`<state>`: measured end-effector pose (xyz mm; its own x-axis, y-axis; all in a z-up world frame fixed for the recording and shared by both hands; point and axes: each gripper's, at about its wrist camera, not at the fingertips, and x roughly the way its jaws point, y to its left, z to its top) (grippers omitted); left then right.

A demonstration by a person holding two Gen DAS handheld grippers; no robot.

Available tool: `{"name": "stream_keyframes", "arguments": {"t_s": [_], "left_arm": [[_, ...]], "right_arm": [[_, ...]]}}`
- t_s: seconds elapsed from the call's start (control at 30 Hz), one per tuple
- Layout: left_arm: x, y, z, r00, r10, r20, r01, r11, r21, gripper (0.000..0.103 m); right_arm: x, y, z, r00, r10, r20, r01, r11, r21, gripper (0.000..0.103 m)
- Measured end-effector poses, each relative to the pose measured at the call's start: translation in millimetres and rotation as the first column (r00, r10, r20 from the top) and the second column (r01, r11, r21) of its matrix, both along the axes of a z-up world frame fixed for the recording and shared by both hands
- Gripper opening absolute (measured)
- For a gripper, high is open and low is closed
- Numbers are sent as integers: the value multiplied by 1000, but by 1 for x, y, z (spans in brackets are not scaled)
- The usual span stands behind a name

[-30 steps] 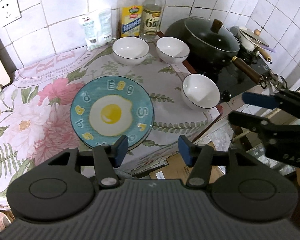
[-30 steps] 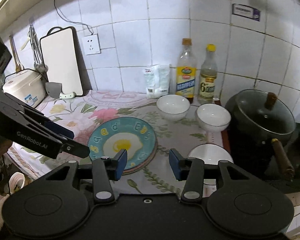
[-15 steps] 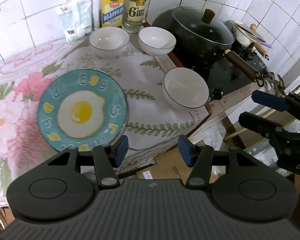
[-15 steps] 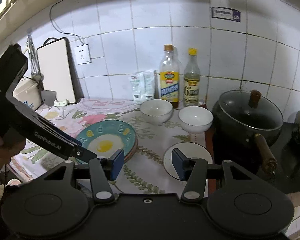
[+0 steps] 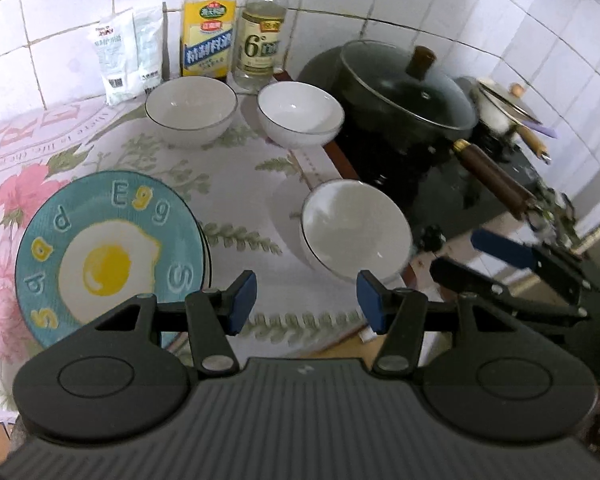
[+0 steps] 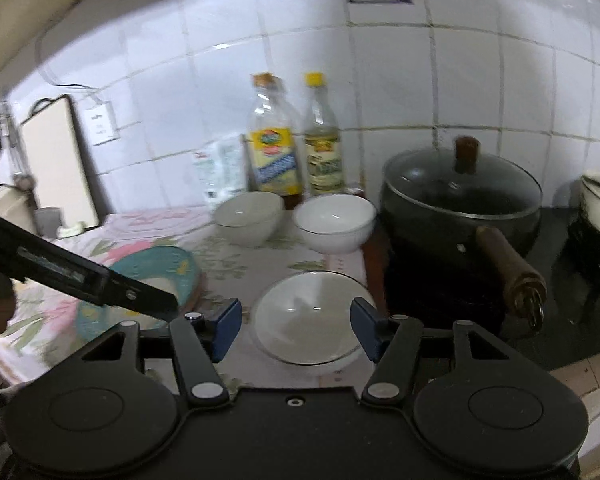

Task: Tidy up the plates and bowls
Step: 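Reach both grippers to the rim of a white bowl and close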

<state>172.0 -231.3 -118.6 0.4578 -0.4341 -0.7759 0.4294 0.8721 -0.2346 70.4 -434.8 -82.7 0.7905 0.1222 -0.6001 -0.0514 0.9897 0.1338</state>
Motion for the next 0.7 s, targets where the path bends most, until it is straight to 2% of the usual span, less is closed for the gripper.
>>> {"name": "stream_keyframes", "arguments": {"t_s": [0.33, 0.53, 0.6, 0.67, 0.7], "left_arm": [[41, -32, -57, 997, 50, -56, -49, 999, 16, 52], [53, -48, -78, 994, 52, -94, -49, 998, 36, 51], [56, -52, -83, 992, 54, -114, -51, 998, 32, 48], [59, -54, -88, 990, 54, -131, -51, 998, 21, 35], [61, -55, -89, 989, 52, -137, -50, 999, 20, 32]], "right_arm": [[42, -18, -61, 988, -115, -105, 122, 990, 71, 65], [57, -30, -82, 977, -143, -161, 164, 978, 127, 65], [61, -32, -85, 974, -142, -174, 167, 976, 138, 65], [65, -32, -87, 972, -141, -189, 169, 975, 143, 64], [67, -33, -88, 971, -140, -196, 170, 974, 148, 61]]}}
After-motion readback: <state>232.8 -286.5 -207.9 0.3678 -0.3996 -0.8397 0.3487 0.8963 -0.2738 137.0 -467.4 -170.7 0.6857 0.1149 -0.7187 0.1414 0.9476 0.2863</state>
